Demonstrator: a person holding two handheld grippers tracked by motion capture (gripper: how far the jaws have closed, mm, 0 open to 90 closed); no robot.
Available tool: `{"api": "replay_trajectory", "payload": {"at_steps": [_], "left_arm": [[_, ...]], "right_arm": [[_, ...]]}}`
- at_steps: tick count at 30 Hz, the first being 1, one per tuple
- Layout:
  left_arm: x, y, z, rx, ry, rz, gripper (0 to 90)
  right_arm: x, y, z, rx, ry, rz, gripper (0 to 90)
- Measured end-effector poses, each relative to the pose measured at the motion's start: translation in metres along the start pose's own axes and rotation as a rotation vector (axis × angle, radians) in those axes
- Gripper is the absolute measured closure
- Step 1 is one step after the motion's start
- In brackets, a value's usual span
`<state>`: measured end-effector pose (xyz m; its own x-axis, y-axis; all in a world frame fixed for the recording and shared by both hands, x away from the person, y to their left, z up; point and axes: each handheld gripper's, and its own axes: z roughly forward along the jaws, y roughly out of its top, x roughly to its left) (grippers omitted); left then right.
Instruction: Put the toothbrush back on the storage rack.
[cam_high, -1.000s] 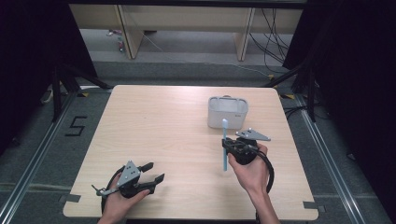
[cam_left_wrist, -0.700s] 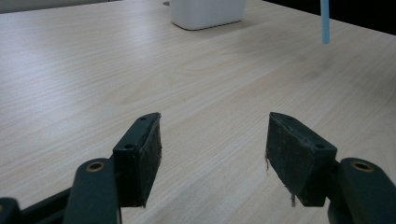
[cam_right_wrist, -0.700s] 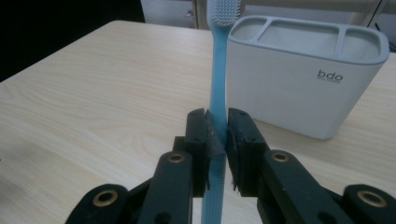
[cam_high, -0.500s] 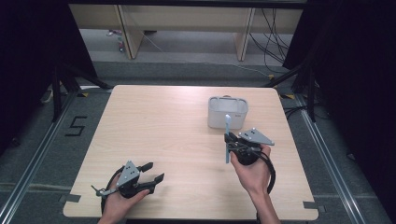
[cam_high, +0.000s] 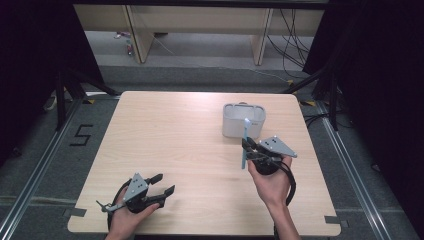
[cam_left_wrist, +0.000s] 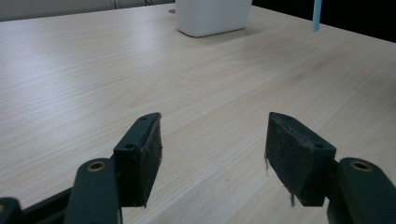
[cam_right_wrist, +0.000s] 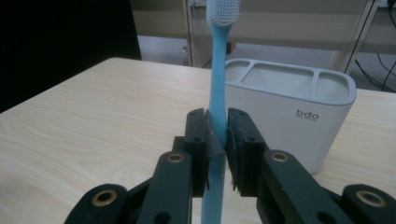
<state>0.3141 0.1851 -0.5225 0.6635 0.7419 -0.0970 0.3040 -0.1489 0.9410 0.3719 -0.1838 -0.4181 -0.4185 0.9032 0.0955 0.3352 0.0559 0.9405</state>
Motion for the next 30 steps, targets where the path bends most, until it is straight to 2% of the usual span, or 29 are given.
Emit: {"api": "replay_trajectory", "payload": {"at_steps": [1,2,3,4,5,12,17,18,21,22,24,25,26,27,30], "left_arm": [[0.0,0.0,0.0,-0.002,0.002,-0.001,35.4],[0.0,0.0,-0.001,0.009,0.01,0.002,35.5],[-0.001,0.0,-0.002,0.011,0.011,0.002,35.5],[-0.001,0.0,-0.002,0.01,0.012,0.003,35.5],[-0.001,0.0,-0.002,0.01,0.013,0.003,35.5],[-0.001,0.0,-0.002,0.008,0.015,0.005,35.5],[-0.001,0.0,-0.001,-0.004,0.008,0.005,35.5],[-0.001,0.0,-0.001,-0.004,0.009,0.004,35.6],[-0.001,0.0,-0.002,0.009,0.016,0.005,35.6],[-0.001,0.0,-0.002,0.008,0.016,0.005,35.6],[-0.001,0.0,-0.002,0.009,0.016,0.005,35.6],[-0.001,0.0,-0.002,0.009,0.016,0.005,35.6],[-0.001,0.0,-0.002,0.009,0.016,0.004,35.6],[-0.001,0.0,-0.002,0.008,0.015,0.003,35.6],[-0.001,0.0,-0.002,0.006,0.016,0.003,35.6]], "right_arm": [[0.001,0.0,0.0,-0.006,-0.012,0.0,79.2],[-0.001,0.001,0.0,-0.018,-0.012,-0.024,79.2],[-0.001,0.002,0.0,-0.028,-0.005,-0.024,79.2],[-0.002,0.002,0.0,-0.036,-0.021,-0.039,79.2],[-0.001,0.003,0.0,-0.034,-0.019,-0.024,79.2],[-0.007,0.009,-0.002,-0.082,-0.026,-0.04,79.2],[-0.009,0.013,-0.002,-0.102,-0.032,-0.038,79.2],[-0.009,0.014,-0.002,-0.107,-0.034,-0.025,79.2],[-0.013,0.017,-0.001,-0.128,-0.044,-0.042,79.2],[-0.012,0.018,-0.001,-0.116,-0.036,-0.009,79.2],[-0.014,0.02,0.0,-0.128,-0.043,-0.022,79.2],[-0.014,0.022,0.0,-0.132,-0.045,-0.012,79.2],[-0.016,0.023,0.0,-0.139,-0.051,-0.043,79.2],[-0.015,0.024,0.0,-0.144,-0.051,-0.017,79.2],[-0.017,0.027,0.002,-0.158,-0.054,-0.027,79.2]]}}
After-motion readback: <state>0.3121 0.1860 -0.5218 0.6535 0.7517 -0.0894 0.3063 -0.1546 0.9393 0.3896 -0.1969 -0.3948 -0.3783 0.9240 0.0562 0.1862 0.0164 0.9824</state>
